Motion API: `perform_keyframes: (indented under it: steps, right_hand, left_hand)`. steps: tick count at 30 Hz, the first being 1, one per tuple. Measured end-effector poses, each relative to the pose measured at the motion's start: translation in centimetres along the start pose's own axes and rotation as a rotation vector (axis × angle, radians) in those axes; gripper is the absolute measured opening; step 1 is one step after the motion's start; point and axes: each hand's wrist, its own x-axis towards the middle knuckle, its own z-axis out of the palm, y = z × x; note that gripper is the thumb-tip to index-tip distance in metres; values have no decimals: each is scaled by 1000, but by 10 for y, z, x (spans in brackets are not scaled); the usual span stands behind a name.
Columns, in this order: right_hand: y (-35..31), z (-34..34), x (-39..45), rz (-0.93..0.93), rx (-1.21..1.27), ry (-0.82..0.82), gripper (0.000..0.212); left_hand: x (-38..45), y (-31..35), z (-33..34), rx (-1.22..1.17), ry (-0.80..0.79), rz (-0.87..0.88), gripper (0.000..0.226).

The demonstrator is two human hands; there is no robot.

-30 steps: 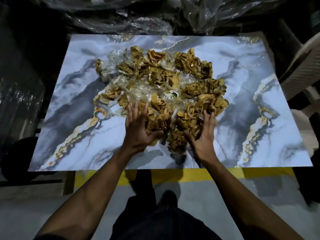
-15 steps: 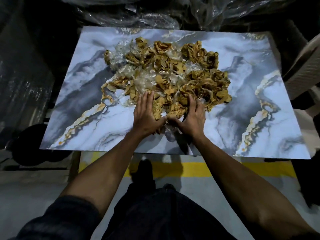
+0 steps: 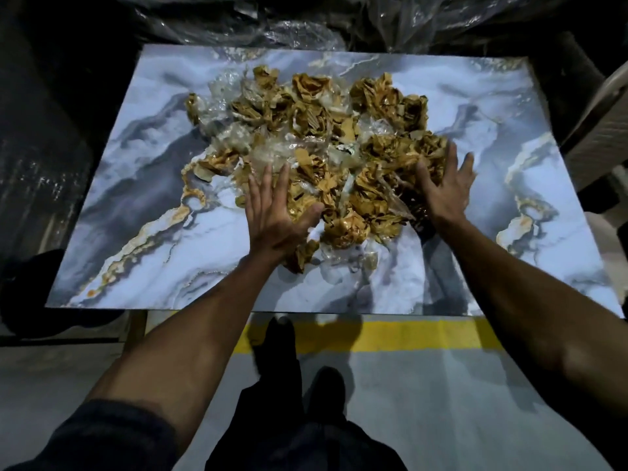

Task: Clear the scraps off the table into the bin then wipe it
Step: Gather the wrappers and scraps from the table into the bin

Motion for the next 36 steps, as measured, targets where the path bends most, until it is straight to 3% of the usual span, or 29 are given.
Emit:
perform_keyframes:
  steps: [2, 5, 9, 16, 22, 25, 27, 31, 36]
  right_hand:
    - [-2, 6, 7, -39, -39, -69, 78]
    - [-12, 23, -5, -71, -55, -47, 80]
    - [-27, 46, -30, 2, 0, 45, 78]
    - [-50, 71, -43, 100, 101, 13, 71]
    - [-75, 80, -47, 177, 309, -63, 72]
    - [-88, 82, -50, 228, 556, -88, 75]
    - [-89, 84, -46, 243, 704, -87, 68]
    - [-109, 76, -51, 227, 973, -113, 22]
    - [-128, 75, -48, 242, 1091, -81, 26]
  left_hand:
    - [3, 7, 6, -22, 12, -10, 98]
    - [4, 15, 15, -70, 30, -43, 97]
    - [4, 26, 25, -115, 74, -84, 105]
    - [11, 47, 36, -239, 105, -134, 92]
    - [24, 59, 44, -480, 107, -144, 80]
    - [30, 65, 44, -668, 96, -176, 67]
    - [32, 69, 42, -770, 84, -186, 63]
    - [35, 74, 36, -884, 64, -232, 60]
    - [42, 80, 23, -945, 89, -225, 39]
